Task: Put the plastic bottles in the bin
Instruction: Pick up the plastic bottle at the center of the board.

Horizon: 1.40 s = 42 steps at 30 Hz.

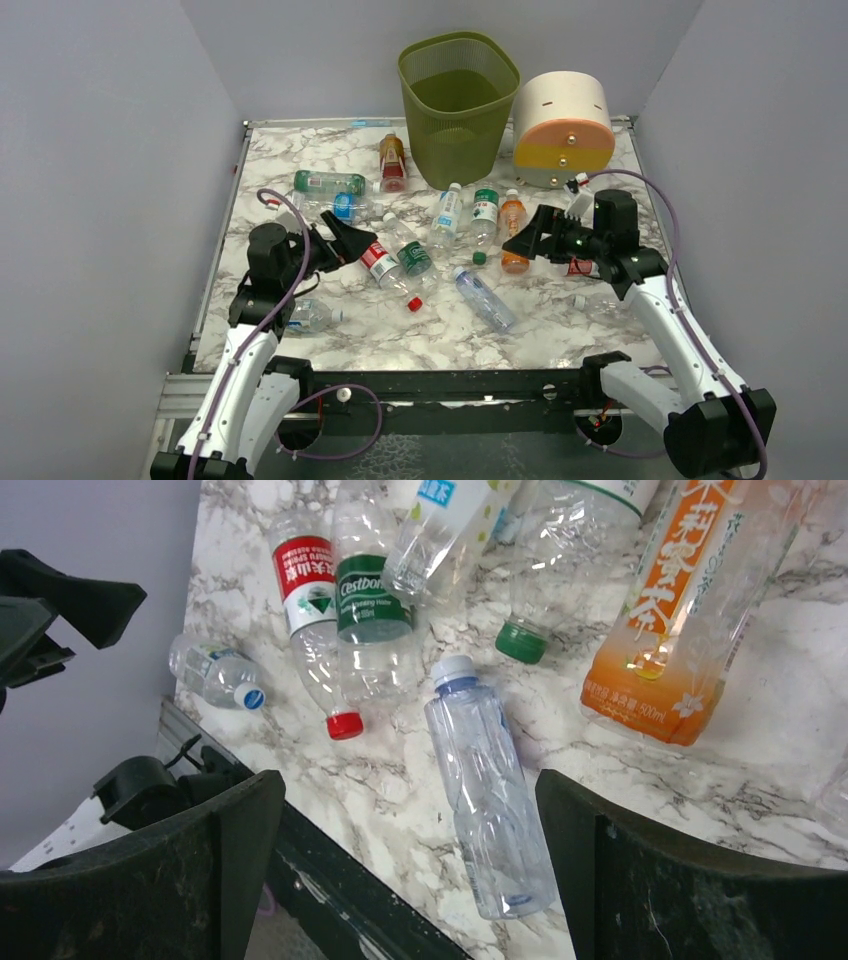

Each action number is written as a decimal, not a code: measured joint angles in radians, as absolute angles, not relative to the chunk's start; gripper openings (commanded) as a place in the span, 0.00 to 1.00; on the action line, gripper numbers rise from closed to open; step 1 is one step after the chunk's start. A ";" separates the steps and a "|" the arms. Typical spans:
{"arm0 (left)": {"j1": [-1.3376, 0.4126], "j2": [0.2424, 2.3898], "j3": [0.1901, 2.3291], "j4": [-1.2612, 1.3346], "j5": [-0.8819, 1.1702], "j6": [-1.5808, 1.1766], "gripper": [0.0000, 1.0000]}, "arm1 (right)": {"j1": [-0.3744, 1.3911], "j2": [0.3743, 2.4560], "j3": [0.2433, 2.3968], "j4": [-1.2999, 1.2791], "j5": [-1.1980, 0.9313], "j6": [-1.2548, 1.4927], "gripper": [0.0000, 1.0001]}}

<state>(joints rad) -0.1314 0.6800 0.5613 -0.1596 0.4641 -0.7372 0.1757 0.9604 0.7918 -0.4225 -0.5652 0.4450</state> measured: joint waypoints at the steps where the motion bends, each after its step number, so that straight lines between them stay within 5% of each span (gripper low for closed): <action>1: -0.131 0.687 0.562 -0.160 0.464 -0.737 0.99 | 0.176 0.965 0.792 -0.436 -0.571 0.439 0.99; 10: -0.133 0.778 0.606 -0.134 0.585 -0.695 0.99 | 0.219 1.026 0.797 -0.512 -0.600 0.345 0.99; 26: -0.229 0.955 0.480 0.231 0.681 -0.834 0.99 | 0.603 1.204 0.881 -0.618 -0.271 0.358 1.00; 42: -0.240 1.003 0.480 0.235 0.671 -0.826 0.99 | 0.699 1.438 0.903 -0.625 -0.109 0.345 0.85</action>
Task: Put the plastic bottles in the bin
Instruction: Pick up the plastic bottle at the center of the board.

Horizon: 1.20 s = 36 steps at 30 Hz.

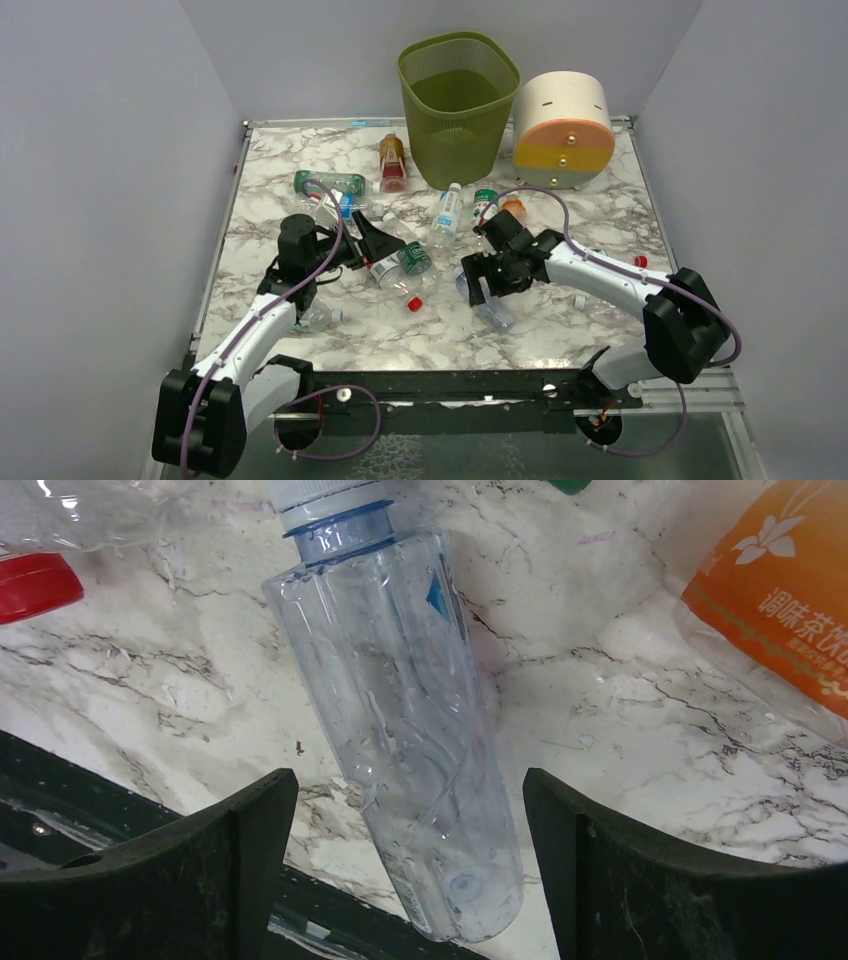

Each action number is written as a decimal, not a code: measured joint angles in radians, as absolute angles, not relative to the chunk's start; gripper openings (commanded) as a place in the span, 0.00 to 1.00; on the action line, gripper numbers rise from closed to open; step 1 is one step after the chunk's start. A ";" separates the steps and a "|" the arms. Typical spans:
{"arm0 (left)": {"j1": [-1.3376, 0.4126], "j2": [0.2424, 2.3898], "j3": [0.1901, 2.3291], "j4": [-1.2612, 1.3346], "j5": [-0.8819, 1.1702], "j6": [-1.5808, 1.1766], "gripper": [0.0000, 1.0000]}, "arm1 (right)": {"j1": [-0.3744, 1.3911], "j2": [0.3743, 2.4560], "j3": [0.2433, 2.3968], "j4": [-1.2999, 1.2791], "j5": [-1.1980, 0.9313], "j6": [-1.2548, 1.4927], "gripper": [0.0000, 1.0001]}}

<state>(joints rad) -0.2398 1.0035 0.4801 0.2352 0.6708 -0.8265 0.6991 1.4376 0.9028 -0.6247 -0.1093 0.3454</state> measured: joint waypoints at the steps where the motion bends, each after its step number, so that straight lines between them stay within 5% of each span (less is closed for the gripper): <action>1: -0.240 0.996 0.480 0.229 0.664 -0.825 0.99 | 0.702 1.444 0.903 -0.623 -0.104 0.343 0.84; 8: -0.240 0.964 0.505 0.183 0.642 -0.801 0.99 | 0.715 1.497 0.903 -0.609 -0.079 0.337 0.78; 24: -0.240 0.966 0.513 0.169 0.639 -0.795 0.99 | 0.749 1.526 0.902 -0.593 -0.075 0.340 0.47; 36: -0.240 0.996 0.576 0.114 0.639 -0.775 0.99 | 0.767 1.402 1.034 -0.685 -0.114 0.355 0.41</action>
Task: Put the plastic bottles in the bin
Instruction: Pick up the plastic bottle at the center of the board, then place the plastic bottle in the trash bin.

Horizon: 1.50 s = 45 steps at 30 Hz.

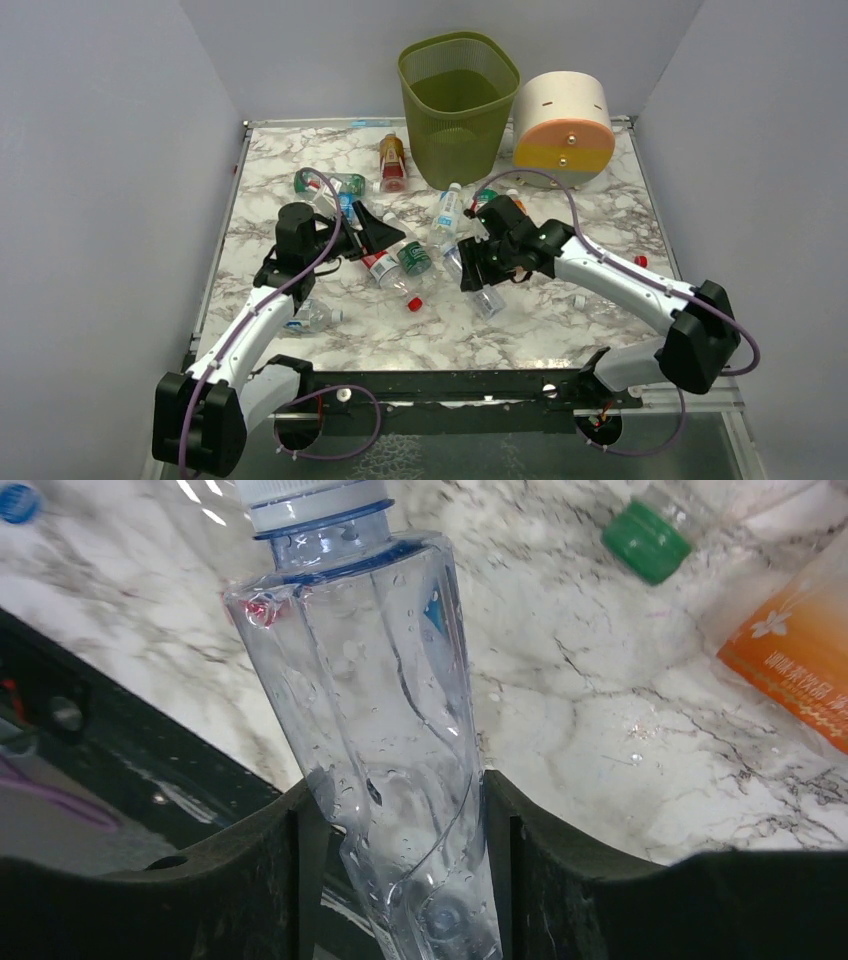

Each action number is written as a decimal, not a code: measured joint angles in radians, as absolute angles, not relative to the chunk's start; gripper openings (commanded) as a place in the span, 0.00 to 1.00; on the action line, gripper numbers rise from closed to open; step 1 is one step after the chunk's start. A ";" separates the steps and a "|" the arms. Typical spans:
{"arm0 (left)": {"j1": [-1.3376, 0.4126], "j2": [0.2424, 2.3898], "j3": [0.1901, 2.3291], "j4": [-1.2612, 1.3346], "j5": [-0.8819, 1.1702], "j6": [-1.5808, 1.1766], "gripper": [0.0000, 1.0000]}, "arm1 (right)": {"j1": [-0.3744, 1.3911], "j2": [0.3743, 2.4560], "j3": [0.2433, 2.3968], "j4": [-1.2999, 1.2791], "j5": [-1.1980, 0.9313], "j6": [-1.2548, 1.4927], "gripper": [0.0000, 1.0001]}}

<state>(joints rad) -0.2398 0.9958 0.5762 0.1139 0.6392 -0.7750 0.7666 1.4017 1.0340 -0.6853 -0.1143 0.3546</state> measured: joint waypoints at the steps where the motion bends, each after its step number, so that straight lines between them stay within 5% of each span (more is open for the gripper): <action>1: -0.240 0.996 0.583 0.109 0.639 -0.772 0.99 | 0.767 1.386 1.053 -0.690 -0.122 0.358 0.41; 17: -0.240 0.972 0.647 0.016 0.638 -0.728 0.99 | 0.767 1.351 1.408 -0.780 -0.136 0.363 0.39; 45: -0.240 0.875 0.647 -0.052 0.632 -0.714 0.99 | 0.424 1.901 2.241 -0.606 -0.249 0.317 0.36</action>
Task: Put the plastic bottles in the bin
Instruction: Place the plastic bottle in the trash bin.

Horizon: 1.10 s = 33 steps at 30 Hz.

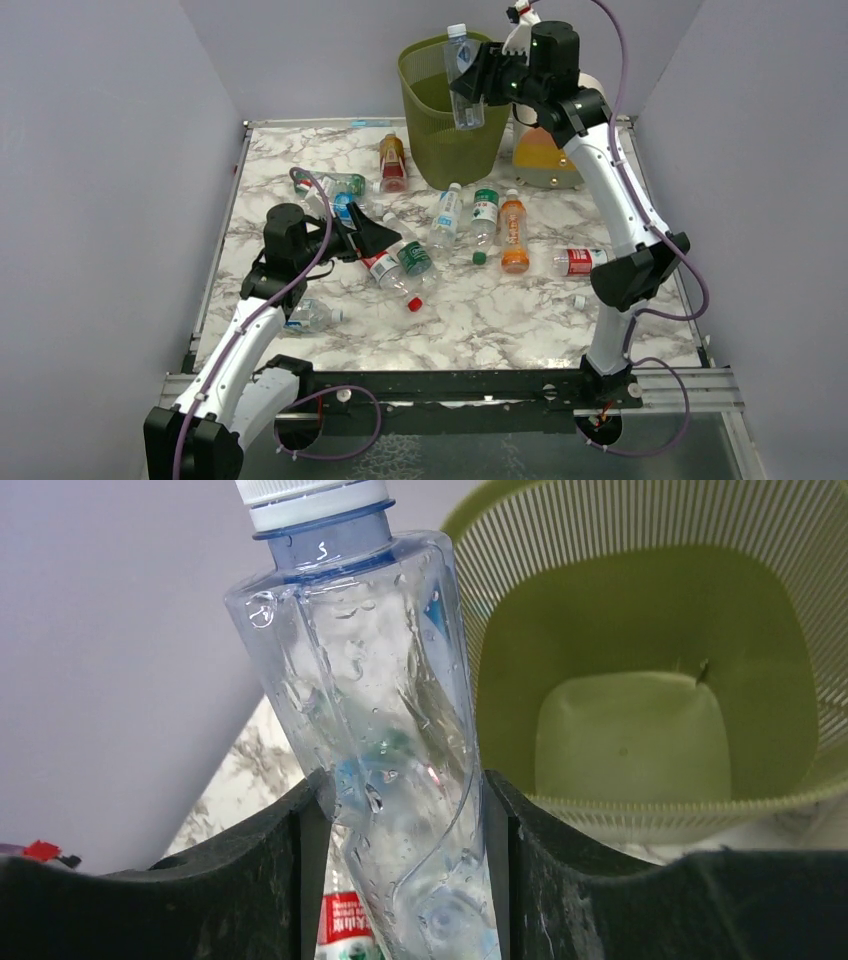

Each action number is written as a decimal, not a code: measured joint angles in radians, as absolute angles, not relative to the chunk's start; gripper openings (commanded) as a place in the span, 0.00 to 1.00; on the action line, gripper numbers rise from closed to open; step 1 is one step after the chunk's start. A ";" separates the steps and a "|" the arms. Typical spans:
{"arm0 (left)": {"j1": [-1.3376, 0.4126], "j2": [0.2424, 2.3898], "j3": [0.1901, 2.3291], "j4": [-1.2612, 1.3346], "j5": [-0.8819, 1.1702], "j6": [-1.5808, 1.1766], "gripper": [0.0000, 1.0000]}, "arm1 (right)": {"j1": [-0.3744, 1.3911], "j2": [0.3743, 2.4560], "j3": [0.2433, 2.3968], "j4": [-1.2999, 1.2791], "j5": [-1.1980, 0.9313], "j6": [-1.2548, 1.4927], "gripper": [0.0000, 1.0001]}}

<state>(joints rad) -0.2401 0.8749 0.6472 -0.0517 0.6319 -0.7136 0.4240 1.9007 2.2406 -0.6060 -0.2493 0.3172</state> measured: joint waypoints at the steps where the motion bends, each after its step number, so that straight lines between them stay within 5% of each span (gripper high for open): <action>1: -0.240 0.873 0.647 -0.052 0.631 -0.714 0.99 | 0.416 1.904 2.244 -0.580 -0.256 0.323 0.36; 17: -0.240 0.839 0.647 -0.055 0.619 -0.721 0.99 | 0.351 2.053 2.212 -0.115 -0.283 0.364 0.40; 24: -0.240 0.828 0.647 -0.055 0.615 -0.725 0.99 | 0.350 2.149 2.247 -0.102 -0.282 0.355 0.78; 33: -0.240 0.831 0.647 -0.055 0.612 -0.724 0.99 | 0.350 2.114 2.122 -0.077 -0.282 0.338 0.98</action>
